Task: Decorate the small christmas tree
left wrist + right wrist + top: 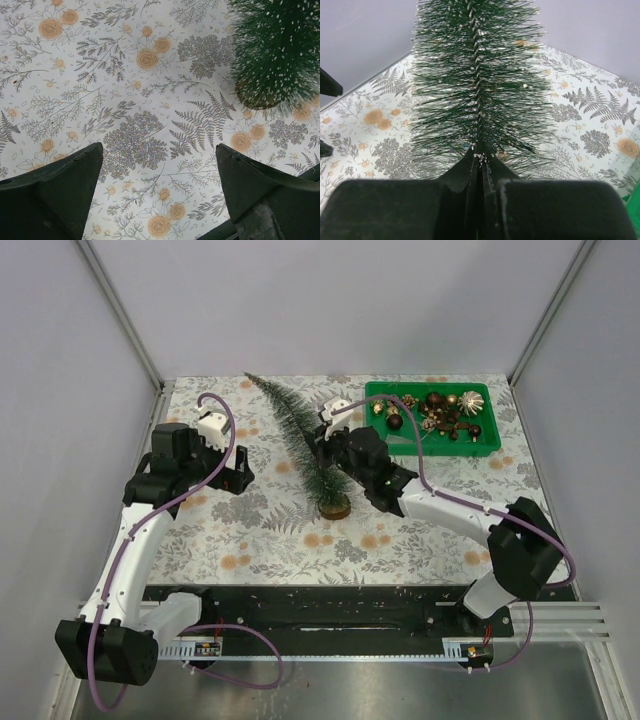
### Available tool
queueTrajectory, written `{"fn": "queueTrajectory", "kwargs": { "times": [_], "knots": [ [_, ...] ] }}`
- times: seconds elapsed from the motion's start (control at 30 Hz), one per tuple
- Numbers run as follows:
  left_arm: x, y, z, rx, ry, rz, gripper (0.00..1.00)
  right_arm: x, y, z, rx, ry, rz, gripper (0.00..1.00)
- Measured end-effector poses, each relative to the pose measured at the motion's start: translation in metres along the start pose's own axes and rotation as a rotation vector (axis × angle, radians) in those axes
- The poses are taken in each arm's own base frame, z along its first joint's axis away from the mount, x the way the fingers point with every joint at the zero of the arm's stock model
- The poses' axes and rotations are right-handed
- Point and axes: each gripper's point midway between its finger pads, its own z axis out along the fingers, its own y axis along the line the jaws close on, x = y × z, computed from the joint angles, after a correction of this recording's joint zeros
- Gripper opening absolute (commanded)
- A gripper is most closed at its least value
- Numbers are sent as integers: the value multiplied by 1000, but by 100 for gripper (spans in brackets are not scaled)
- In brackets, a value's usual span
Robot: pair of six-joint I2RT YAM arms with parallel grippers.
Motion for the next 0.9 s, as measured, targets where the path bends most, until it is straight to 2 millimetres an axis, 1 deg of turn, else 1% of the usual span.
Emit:
{"fn": "queueTrajectory", "kwargs": {
  "times": [0.13, 0.23, 0.27, 0.3, 0.33, 0.4, 0.53, 0.63, 0.67, 0.7, 0.8, 0.9],
  "knots": [
    [0, 0, 0, 0, 0, 0, 99, 16, -4, -5, 22, -36, 45, 0],
    [0, 0, 0, 0, 0, 0, 99, 33, -9, -19, 42, -72, 95, 0],
    [0, 0, 0, 0, 0, 1, 99, 34, -10, -23, 51, -91, 107, 0],
    [0, 0, 0, 0, 0, 2, 99, 31, -12, -31, 64, -136, 128, 0],
    [0, 0, 0, 0, 0, 4, 99, 30, -11, -33, 62, -146, 132, 0],
    [0, 0, 0, 0, 0, 7, 99, 25, -6, -45, 66, -190, 144, 0],
    [0, 1, 0, 0, -1, 13, 99, 27, 9, -65, 58, -214, 149, 12],
    [0, 1, 0, 0, -1, 15, 99, 27, 13, -76, 62, -224, 154, 19],
    [0, 1, 0, 0, -1, 15, 99, 28, 13, -79, 67, -228, 158, 23],
    [0, 0, 0, 1, -1, 15, 99, 29, 12, -83, 72, -233, 162, 29],
    [-1, 0, -1, 4, -4, 16, 99, 39, 10, -93, 90, -228, 173, 38],
    [-1, -1, -2, 7, -9, 18, 99, 54, 11, -101, 103, -206, 175, 46]
  ]
}}
